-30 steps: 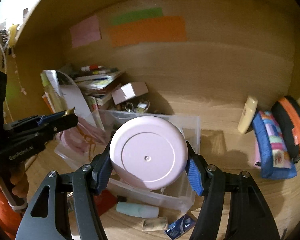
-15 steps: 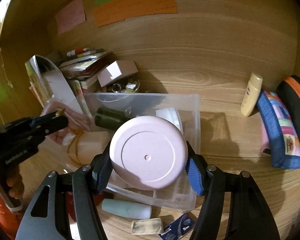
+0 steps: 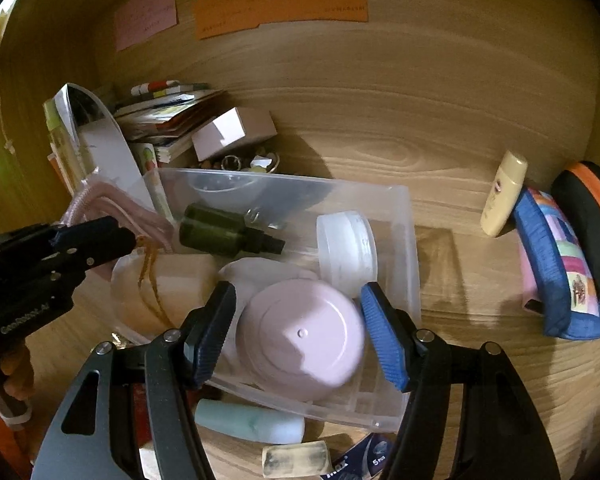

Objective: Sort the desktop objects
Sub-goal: 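Lower the pink jar and gourd into the box and open both grippers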

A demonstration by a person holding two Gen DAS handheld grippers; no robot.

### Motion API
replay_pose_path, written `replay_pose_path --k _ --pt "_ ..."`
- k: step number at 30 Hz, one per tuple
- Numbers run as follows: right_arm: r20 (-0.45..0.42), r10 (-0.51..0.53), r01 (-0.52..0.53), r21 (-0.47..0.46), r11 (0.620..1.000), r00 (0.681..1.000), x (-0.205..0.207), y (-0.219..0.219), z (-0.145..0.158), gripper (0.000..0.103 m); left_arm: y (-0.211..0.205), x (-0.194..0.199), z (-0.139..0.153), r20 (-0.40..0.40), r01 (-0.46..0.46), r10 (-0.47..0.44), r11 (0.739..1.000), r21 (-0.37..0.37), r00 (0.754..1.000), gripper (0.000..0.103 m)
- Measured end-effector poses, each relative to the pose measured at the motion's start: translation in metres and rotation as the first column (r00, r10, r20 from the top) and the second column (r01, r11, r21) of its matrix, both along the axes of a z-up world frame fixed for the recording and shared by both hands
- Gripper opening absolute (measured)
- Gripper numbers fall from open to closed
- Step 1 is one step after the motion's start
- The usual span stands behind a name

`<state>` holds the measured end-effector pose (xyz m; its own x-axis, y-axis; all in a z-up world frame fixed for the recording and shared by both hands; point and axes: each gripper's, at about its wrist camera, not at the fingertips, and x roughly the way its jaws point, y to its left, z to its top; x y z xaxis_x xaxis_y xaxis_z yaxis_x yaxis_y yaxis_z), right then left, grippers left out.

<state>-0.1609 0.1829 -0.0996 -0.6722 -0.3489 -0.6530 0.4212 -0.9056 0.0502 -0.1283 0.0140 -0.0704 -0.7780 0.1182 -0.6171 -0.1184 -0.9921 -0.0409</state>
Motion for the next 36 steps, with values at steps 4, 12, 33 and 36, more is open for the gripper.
replay_pose_path --k 4,12,33,36 --pt "-0.004 -0.005 0.005 0.001 1.0 1.0 -0.001 0.001 0.0 0.063 0.004 0.001 0.001 -0.013 0.012 -0.012 1.0 -0.005 1.0 0.039" --pt "-0.07 -0.014 0.015 0.015 1.0 0.997 0.008 -0.002 0.007 0.081 0.012 0.009 0.008 -0.05 0.023 -0.024 1.0 -0.02 0.998 0.061" --pt "-0.166 -0.026 0.02 -0.037 0.999 0.986 0.044 0.014 0.048 0.087 -0.015 0.067 0.054 -0.19 -0.095 0.09 0.995 -0.017 0.978 0.092" --pt "-0.169 -0.042 0.035 -0.049 0.998 0.985 0.056 0.023 0.053 0.1 -0.025 0.078 0.053 -0.185 -0.107 0.104 0.994 -0.006 0.977 0.093"
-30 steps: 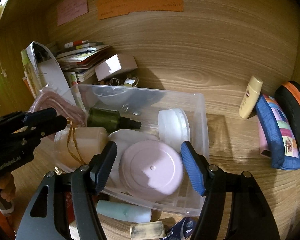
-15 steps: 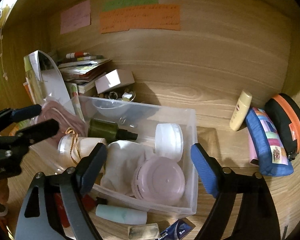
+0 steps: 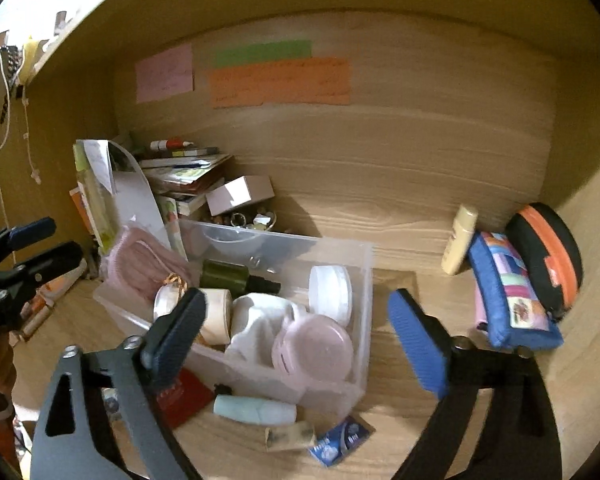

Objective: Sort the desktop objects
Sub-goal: 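Lower the pink jar and gourd into the box and open both grippers, then move both grippers back toward the items beside the box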

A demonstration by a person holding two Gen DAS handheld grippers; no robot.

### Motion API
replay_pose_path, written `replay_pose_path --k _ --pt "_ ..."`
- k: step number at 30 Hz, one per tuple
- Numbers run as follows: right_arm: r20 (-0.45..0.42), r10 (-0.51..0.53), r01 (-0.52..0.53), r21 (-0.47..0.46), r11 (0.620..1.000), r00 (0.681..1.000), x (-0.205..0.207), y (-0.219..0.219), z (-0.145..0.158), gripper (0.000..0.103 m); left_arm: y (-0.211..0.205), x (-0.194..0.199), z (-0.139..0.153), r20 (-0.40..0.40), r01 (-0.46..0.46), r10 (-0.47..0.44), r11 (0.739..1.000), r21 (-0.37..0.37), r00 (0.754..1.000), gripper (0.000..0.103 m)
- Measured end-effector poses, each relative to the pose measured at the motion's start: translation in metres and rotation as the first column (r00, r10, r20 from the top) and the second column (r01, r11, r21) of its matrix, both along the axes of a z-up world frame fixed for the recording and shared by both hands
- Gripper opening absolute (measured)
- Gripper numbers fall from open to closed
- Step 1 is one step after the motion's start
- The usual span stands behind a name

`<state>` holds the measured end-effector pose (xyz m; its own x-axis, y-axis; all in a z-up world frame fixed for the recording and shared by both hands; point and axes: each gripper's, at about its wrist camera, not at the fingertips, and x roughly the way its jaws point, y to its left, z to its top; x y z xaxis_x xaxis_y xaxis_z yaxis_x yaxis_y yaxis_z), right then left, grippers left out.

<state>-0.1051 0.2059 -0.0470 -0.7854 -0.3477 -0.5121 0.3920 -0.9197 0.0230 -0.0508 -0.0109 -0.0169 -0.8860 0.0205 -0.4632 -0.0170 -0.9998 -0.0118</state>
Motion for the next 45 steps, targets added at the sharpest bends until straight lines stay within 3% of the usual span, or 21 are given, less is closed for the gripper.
replay_pose_path --k 6,11,25,29,37,42,45 --pt "-0.033 -0.038 0.039 0.025 0.999 0.999 0.025 0.02 0.0 0.102 -0.013 0.011 -0.017 0.062 -0.014 0.014 1.0 0.0 0.998 0.094" --pt "-0.009 -0.054 0.055 0.054 0.997 0.998 0.033 0.03 -0.01 0.102 -0.014 0.02 -0.043 0.141 0.0 -0.001 1.0 0.001 0.99 0.094" --pt "0.183 -0.082 0.061 0.119 0.991 0.98 0.033 0.049 -0.068 0.102 0.024 0.039 -0.087 0.241 0.121 -0.117 0.993 -0.004 0.963 0.094" --pt "0.203 -0.087 0.057 0.152 0.987 0.975 0.029 0.047 -0.077 0.102 0.031 0.036 -0.095 0.272 0.144 -0.14 0.99 0.006 0.952 0.081" --pt "0.27 -0.057 0.003 0.197 0.98 0.961 0.014 0.042 -0.095 0.099 0.033 0.034 -0.103 0.299 0.159 -0.155 0.987 0.011 0.942 0.072" --pt "0.284 0.023 -0.07 0.156 0.985 0.959 0.016 0.03 -0.092 0.093 0.034 0.032 -0.106 0.322 0.2 -0.198 0.979 0.028 0.926 0.056" --pt "0.267 0.058 -0.106 0.168 0.98 0.962 0.017 0.017 -0.089 0.092 0.035 0.033 -0.106 0.315 0.224 -0.22 0.974 0.024 0.923 0.054"
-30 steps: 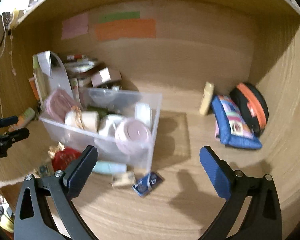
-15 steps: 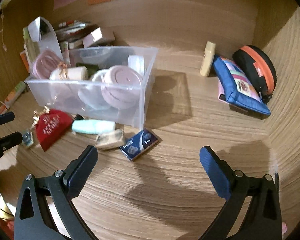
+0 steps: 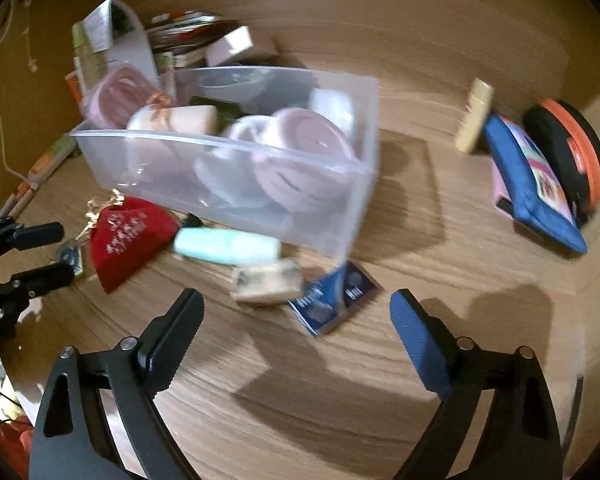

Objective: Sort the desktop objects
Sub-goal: 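Move both grippers back toward the items beside the box, then grasp the green square packet with the left gripper while the right grasps the beige soap bar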

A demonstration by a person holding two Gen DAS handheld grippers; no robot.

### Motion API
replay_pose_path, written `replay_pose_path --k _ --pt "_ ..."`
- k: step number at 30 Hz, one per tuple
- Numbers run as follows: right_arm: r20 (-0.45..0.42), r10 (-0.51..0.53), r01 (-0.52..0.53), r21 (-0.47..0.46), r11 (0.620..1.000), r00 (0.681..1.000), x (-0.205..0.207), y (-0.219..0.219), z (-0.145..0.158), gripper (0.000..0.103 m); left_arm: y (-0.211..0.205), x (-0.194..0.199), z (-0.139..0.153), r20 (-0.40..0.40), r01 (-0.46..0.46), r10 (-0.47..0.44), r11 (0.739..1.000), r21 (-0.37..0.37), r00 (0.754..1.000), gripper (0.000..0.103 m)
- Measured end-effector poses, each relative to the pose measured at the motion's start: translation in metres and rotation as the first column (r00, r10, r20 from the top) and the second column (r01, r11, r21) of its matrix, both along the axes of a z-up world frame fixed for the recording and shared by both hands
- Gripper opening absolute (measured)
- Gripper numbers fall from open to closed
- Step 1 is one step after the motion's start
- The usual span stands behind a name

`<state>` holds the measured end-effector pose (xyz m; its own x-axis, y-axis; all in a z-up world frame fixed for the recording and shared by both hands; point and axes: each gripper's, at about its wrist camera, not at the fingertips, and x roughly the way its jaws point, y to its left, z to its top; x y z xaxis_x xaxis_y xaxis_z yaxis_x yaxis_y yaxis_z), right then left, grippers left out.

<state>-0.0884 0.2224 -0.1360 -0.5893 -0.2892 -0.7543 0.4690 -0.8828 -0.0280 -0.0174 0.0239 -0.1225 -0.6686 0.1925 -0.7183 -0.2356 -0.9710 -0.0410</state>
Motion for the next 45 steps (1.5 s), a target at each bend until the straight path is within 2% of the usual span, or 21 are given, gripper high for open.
replay_pose_path --k 4,7,10,14,16,20,23,24,31,45 --pt "-0.004 0.045 -0.044 0.031 0.999 0.999 -0.002 -0.016 -0.001 0.09 -0.002 -0.004 -0.001 0.008 0.015 -0.015 1.0 -0.016 1.0 0.054" --pt "0.011 0.059 -0.059 0.048 0.997 0.998 -0.006 -0.023 -0.006 0.085 -0.001 -0.007 -0.005 0.031 0.038 -0.038 0.999 -0.017 0.999 0.041" --pt "0.037 0.063 -0.065 0.054 0.996 0.997 -0.008 -0.027 -0.012 0.08 0.002 -0.008 -0.009 0.055 0.066 -0.065 0.998 -0.024 0.996 0.036" --pt "0.031 0.07 -0.072 0.068 0.995 0.997 -0.009 -0.03 -0.015 0.081 0.005 -0.009 -0.012 0.073 0.077 -0.074 0.996 -0.044 0.995 0.036" --pt "0.028 0.076 -0.078 0.071 0.994 0.997 -0.008 -0.031 -0.016 0.078 0.005 -0.009 -0.013 0.071 0.077 -0.073 0.996 -0.049 0.995 0.036" --pt "0.014 0.09 -0.09 0.061 0.994 0.996 -0.007 -0.029 -0.016 0.054 0.004 -0.008 -0.013 0.065 0.064 -0.06 0.996 -0.06 0.996 0.033" --pt "0.046 0.103 -0.104 0.03 0.994 0.994 -0.01 -0.027 -0.018 0.038 0.004 -0.005 -0.01 0.044 0.054 -0.052 0.997 -0.058 0.998 0.033" --pt "0.064 0.108 -0.109 0.015 0.994 0.992 -0.011 -0.025 -0.019 0.037 0.003 -0.004 -0.008 0.036 0.05 -0.048 0.998 -0.047 0.998 0.033" --pt "0.042 0.116 -0.116 0.001 0.993 0.992 -0.001 -0.024 -0.013 0.037 -0.001 -0.003 0.004 0.0 0.017 -0.017 1.0 -0.009 1.0 0.033" --pt "-0.066 0.098 -0.106 -0.133 0.985 0.993 0.022 -0.016 0.043 0.037 -0.014 -0.004 0.037 -0.097 -0.052 0.057 0.997 0.059 0.994 0.033"
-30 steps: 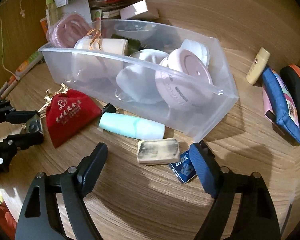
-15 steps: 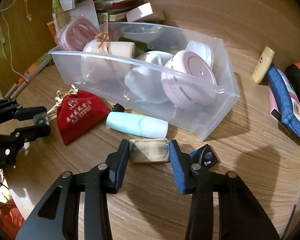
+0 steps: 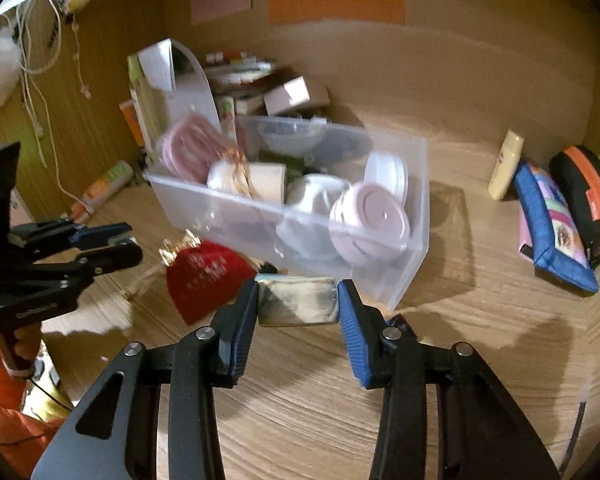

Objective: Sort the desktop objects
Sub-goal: 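Grasp the green square packet with the left gripper while the right grasps the beige soap bar, then carry the soap bar over the box with the right gripper while the left lowers the packet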

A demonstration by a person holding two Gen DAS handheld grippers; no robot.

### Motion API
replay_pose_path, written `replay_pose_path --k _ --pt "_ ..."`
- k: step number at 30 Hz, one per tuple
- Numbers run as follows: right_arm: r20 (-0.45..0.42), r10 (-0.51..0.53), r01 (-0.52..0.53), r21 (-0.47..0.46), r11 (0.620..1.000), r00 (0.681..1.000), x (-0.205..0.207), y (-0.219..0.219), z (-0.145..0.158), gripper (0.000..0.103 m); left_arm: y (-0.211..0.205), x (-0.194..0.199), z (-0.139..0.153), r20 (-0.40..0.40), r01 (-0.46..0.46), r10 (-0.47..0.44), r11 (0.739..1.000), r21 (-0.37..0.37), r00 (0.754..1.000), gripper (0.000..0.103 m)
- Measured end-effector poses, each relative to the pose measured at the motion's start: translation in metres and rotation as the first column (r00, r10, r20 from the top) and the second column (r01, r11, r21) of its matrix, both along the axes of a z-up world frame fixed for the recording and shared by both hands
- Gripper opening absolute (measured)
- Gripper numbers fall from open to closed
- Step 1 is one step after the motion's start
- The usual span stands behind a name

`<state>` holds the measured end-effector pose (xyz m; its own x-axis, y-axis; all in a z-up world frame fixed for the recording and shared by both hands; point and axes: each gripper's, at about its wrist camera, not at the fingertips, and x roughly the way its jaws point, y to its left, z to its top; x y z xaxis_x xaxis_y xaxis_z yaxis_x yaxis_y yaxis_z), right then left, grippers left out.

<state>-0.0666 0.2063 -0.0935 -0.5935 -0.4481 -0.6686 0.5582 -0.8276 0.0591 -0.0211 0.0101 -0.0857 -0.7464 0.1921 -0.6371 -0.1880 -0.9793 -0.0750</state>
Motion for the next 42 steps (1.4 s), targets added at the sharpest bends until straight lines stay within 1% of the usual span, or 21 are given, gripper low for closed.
replay_pose_path --k 5,9,13,20,24,28,30,31,32,34,36,39,42 --pt "-0.03 -0.004 0.003 -0.043 0.999 1.0 0.002 -0.003 0.015 0.037 -0.008 -0.003 0.014 -0.043 -0.026 0.028 0.999 0.032 0.999 0.033" --pt "-0.051 -0.003 -0.001 -0.069 0.998 0.999 0.0 -0.005 0.024 0.037 -0.011 -0.007 0.023 -0.069 -0.037 0.039 0.998 0.041 0.997 0.033" --pt "-0.06 0.0 -0.005 -0.084 0.996 0.998 -0.005 -0.01 0.028 0.037 -0.015 -0.013 0.03 -0.093 -0.041 0.045 0.998 0.052 0.995 0.033" --pt "-0.062 0.009 -0.014 -0.085 0.996 0.998 -0.018 -0.019 0.03 0.037 -0.019 -0.024 0.035 -0.109 -0.039 0.045 0.997 0.061 0.993 0.033" --pt "-0.058 0.008 -0.014 -0.096 0.995 0.998 -0.024 -0.021 0.03 0.037 -0.027 -0.02 0.027 -0.078 -0.037 0.042 0.997 0.068 0.996 0.033" --pt "-0.044 0.008 -0.012 -0.095 0.995 0.999 -0.028 -0.021 0.027 0.037 -0.036 -0.013 0.01 -0.025 -0.066 0.067 0.997 0.036 0.997 0.033" --pt "-0.034 0.008 -0.011 -0.096 0.995 0.999 -0.03 -0.022 0.025 0.037 -0.046 -0.007 0.002 0.001 -0.087 0.087 0.996 0.036 0.996 0.033" --pt "-0.03 0.007 -0.009 -0.096 0.995 1.0 -0.031 -0.021 0.024 0.037 -0.052 -0.004 -0.003 0.017 -0.095 0.095 0.995 0.038 0.995 0.035" --pt "-0.023 0.01 -0.012 -0.097 0.995 1.0 -0.031 -0.021 0.022 0.037 -0.057 -0.001 -0.007 0.03 -0.107 0.106 0.994 0.036 0.994 0.04" --pt "-0.014 0.012 -0.013 -0.095 0.995 1.0 -0.032 -0.022 0.02 0.037 -0.068 0.003 -0.015 0.057 -0.137 0.136 0.99 0.026 0.989 0.045" --pt "-0.01 0.013 -0.014 -0.086 0.996 1.0 -0.033 -0.024 0.018 0.037 -0.075 0.004 -0.024 0.094 -0.156 0.154 0.988 0.019 0.984 0.045" --pt "-0.009 0.011 -0.012 -0.083 0.996 1.0 -0.034 -0.027 0.017 0.037 -0.078 0.0 -0.032 0.117 -0.179 0.18 0.984 -0.019 0.977 0.045" --pt "-0.01 0.004 -0.005 -0.084 0.996 1.0 -0.036 -0.03 0.018 0.037 -0.082 -0.009 -0.038 0.149 -0.188 0.19 0.982 -0.025 0.97 0.045"
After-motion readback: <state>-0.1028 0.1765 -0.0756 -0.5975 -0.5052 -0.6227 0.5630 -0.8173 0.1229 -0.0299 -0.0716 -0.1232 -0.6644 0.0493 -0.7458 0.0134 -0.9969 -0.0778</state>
